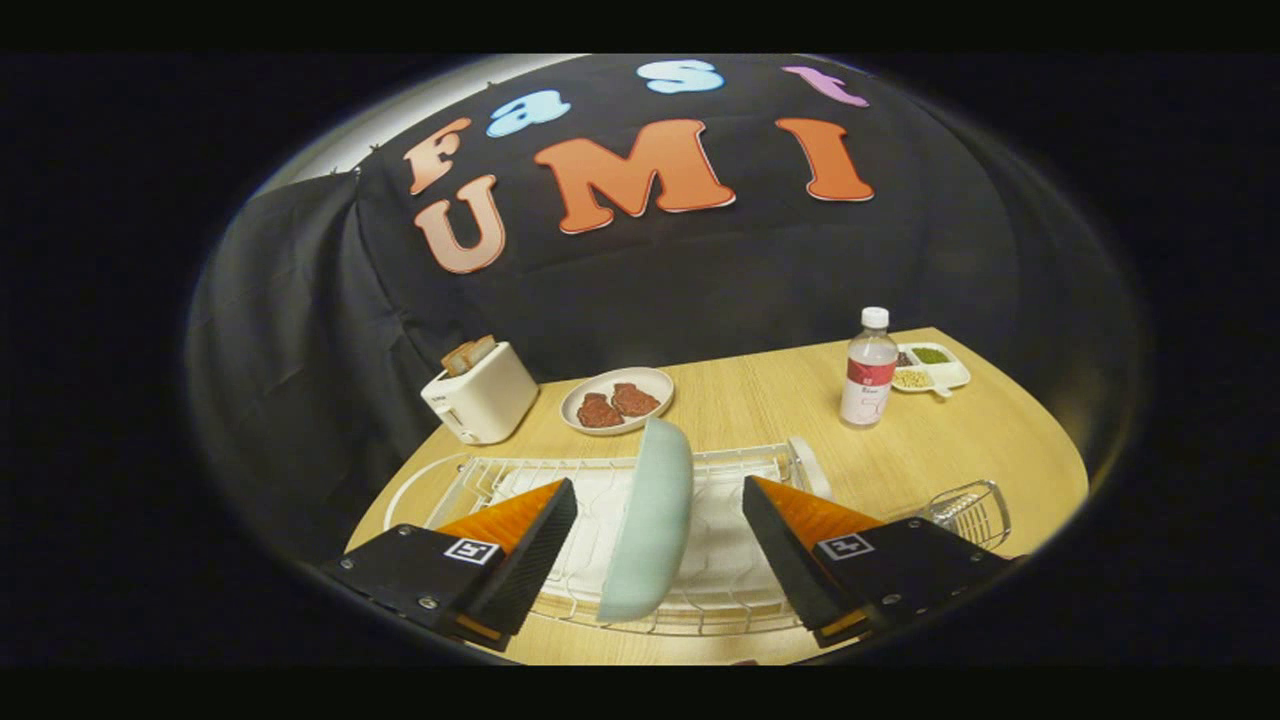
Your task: Take the plate from the dish rack, then take the spoon from the basket and place it into the plate.
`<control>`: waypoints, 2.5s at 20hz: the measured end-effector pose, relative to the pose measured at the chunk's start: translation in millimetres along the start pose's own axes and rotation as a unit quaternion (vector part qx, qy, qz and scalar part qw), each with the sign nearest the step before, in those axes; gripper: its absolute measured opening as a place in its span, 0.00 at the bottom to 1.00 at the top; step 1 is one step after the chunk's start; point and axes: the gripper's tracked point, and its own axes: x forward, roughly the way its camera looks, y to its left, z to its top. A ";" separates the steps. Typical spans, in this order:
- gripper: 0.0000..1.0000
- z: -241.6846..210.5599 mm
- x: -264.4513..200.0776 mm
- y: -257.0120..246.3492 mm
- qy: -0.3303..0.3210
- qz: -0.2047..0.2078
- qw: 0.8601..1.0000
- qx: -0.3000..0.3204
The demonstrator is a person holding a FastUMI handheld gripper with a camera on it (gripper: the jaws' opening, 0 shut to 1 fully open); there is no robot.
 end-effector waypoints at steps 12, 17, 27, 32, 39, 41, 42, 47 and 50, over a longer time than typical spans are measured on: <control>0.38 -5.9 13.8 5.9 0.010 -0.088 0.995 -0.037; 0.32 8.6 10.6 6.0 -0.004 -0.128 0.989 -0.070; 0.26 29.4 3.7 -11.1 -0.011 -0.168 0.983 -0.071; 0.26 31.8 3.4 -13.9 -0.007 -0.171 0.983 -0.064; 0.26 58.3 -2.7 -10.2 -0.031 -0.189 0.976 -0.100; 0.25 61.8 -8.3 -5.4 -0.034 -0.180 0.979 -0.087; 0.25 64.0 -12.0 -5.0 -0.037 -0.175 0.980 -0.080; 0.23 62.0 -39.8 -16.9 -0.052 -0.168 0.981 -0.077; 0.22 45.9 -60.2 -25.0 -0.044 -0.147 0.987 -0.052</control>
